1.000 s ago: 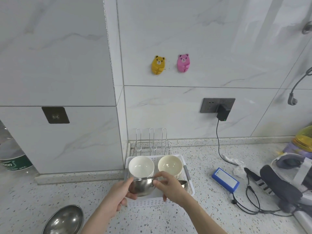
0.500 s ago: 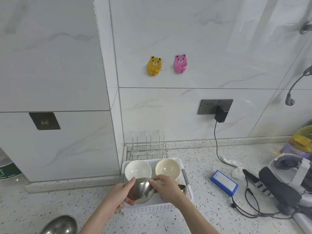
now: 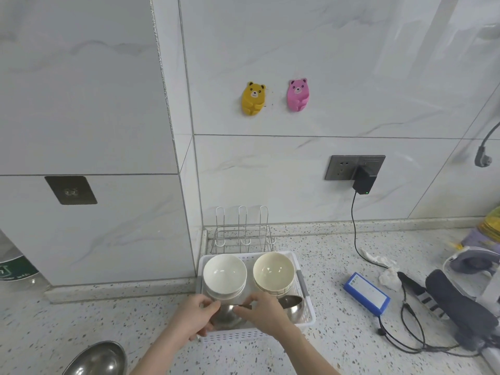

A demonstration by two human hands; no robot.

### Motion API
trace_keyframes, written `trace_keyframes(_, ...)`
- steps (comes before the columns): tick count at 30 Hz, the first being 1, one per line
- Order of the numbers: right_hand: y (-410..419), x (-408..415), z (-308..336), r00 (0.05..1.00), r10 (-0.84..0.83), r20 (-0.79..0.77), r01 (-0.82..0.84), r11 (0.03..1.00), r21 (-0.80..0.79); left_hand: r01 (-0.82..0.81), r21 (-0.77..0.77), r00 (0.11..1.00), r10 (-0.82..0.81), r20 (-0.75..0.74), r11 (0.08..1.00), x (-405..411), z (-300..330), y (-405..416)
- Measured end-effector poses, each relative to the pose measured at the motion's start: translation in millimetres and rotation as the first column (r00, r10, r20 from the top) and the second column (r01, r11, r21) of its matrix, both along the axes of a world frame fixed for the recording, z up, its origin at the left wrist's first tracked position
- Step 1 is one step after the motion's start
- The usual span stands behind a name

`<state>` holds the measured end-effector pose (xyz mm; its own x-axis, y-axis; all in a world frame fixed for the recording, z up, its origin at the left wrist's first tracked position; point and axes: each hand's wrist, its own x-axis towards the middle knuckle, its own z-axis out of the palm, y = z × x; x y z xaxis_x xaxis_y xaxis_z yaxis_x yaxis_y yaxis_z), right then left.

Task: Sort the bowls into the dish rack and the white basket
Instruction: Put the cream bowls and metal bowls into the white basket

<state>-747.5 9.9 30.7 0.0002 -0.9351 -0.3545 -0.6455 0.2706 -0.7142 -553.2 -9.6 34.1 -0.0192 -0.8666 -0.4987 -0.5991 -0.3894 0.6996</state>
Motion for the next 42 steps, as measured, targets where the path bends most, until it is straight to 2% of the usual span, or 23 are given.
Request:
trace_keyframes(7, 5.4, 5.3, -3.7, 0.997, 0.073, -0.017, -0.073, 0.997, 0.025, -0.006, -0.073, 0.999, 0.010, 0.049, 0.997, -3.8, -2.5, 9.7)
trace_keyframes(13, 15.4, 1.9, 5.9, 0.989, 0.111, 0.102, -0.114, 0.993, 0.027, 0.003, -0.105, 0.992, 0.010, 0.122, 0.994, -6.5, 1.1, 20.7)
trace_keyframes(16, 23.2, 0.8, 9.8, 0.989, 0.071, 0.131, -0.073, 0.997, 0.010, -0.049, -0.114, 0.990, 0.064, 0.125, 0.992, -8.6, 2.1, 28.3)
trace_keyframes(19, 31.3, -2.3, 12.7, 0.990, 0.009, 0.138, -0.008, 1.000, -0.010, -0.118, -0.167, 0.988, 0.133, 0.084, 0.979, -7.7, 3.3, 41.1)
trace_keyframes(22, 38.7, -6.1, 19.5, 0.988, -0.043, 0.147, 0.054, 0.996, -0.075, -0.199, -0.247, 0.980, 0.199, -0.023, 0.948, 2.1, 7.1, 55.5)
trace_keyframes(27, 44.8, 11.5, 31.4, 0.962, -0.035, 0.272, 0.086, 0.980, -0.177, -0.431, -0.284, 0.902, 0.400, -0.163, 0.856, 37.0, 10.4, 73.2)
trace_keyframes(30, 51.8, 40.5, 31.7, 0.942, 0.020, 0.336, 0.051, 0.978, -0.201, -0.544, -0.297, 0.839, 0.502, -0.210, 0.785, 66.3, 9.6, 83.6)
trace_keyframes(34, 63.4, 90.1, 22.7, 0.939, 0.121, 0.323, -0.080, 0.987, -0.140, -0.677, -0.301, 0.733, 0.655, -0.185, 0.672, 112.9, 9.4, 94.3)
trace_keyframes(36, 67.8, 116.0, 13.8, 0.949, 0.162, 0.270, -0.148, 0.986, -0.071, -0.694, -0.311, 0.711, 0.685, -0.156, 0.649, 138.5, 5.2, 101.3)
trace_keyframes(39, 74.3, 157.0, -1.1, 0.960, 0.166, 0.224, -0.180, 0.983, 0.045, -0.664, -0.322, 0.730, 0.678, -0.084, 0.675, 177.4, -5.4, 112.7)
trace_keyframes(42, 79.0, 194.9, -11.5, 0.973, 0.117, 0.197, -0.148, 0.978, 0.148, -0.643, -0.234, 0.754, 0.657, -0.022, 0.729, 210.3, -19.2, 118.3)
